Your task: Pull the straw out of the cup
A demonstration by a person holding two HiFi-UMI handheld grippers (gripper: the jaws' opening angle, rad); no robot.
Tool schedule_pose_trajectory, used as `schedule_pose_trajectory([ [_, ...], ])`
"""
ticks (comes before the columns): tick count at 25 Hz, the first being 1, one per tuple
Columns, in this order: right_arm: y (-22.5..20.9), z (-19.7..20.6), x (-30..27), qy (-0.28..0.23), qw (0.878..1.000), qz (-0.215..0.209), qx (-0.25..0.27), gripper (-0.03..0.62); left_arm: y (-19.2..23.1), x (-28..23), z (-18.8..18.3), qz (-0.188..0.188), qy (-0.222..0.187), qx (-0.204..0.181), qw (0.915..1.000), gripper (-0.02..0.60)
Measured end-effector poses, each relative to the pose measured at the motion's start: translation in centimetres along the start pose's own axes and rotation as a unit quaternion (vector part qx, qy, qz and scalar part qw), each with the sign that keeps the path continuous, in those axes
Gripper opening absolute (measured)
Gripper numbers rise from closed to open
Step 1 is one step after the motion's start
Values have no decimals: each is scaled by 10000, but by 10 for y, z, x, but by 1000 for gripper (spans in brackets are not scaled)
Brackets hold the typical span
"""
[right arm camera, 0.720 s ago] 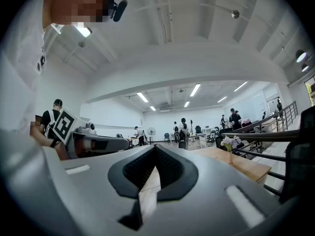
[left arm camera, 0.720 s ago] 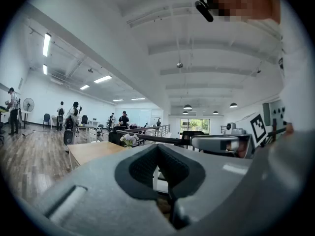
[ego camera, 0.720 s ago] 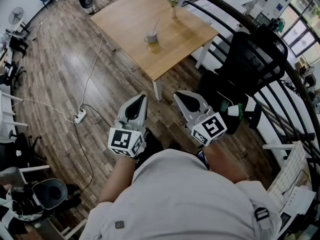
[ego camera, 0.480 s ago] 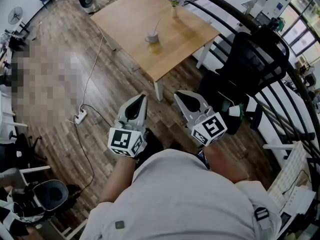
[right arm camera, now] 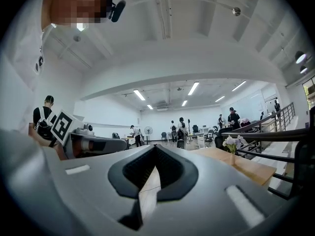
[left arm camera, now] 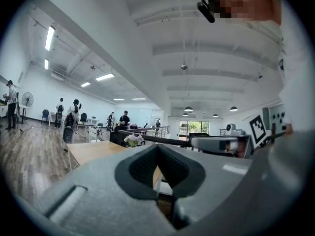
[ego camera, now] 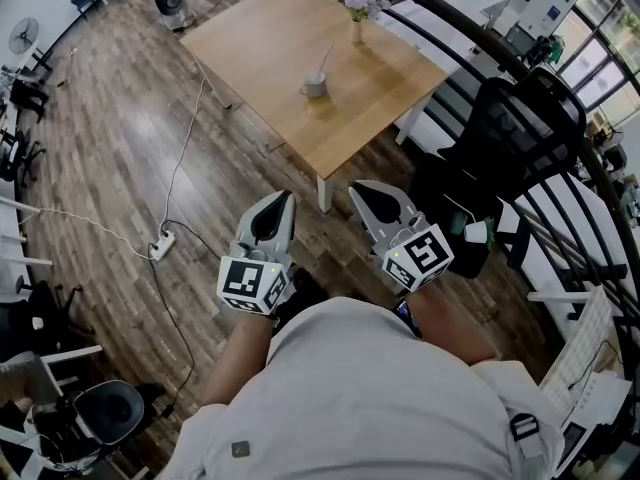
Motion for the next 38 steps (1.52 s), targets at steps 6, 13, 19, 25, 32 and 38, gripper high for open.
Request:
schedule_pose_trajectory([
  [6,11,-9,-66,-21,9999,107,128,9,69,-4,-15,110,-83,-75,9999,5],
  [13,20,-8,-121,85,9995,204,221,9,128,-9,-21,246,-125,-10,9996,5],
  [19,4,-2,-156,232,9991,295,220,9,162,-28,-12,288,-40,108,9995,5],
  [25,-38,4,-184,308,9990,285,147,9,182,-70,-11,274,73,109,9995,5],
  [32,-113,9,-220,342,9993,168,33,9,204,-146,-12,92,153,96,9998,5],
  [38,-186,6,-237,376,9992,120,-27,11,207,-217,-15,24,166,114,9998,5],
])
Point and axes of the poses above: the fingertips, and each gripper's own axes: x backward along the fingers, y to its left, z out of its underside, the point moved 8 cm from there along x, backward along the fingers, and after that the axes turned 5 degrees about z, right-handed, at the moved point
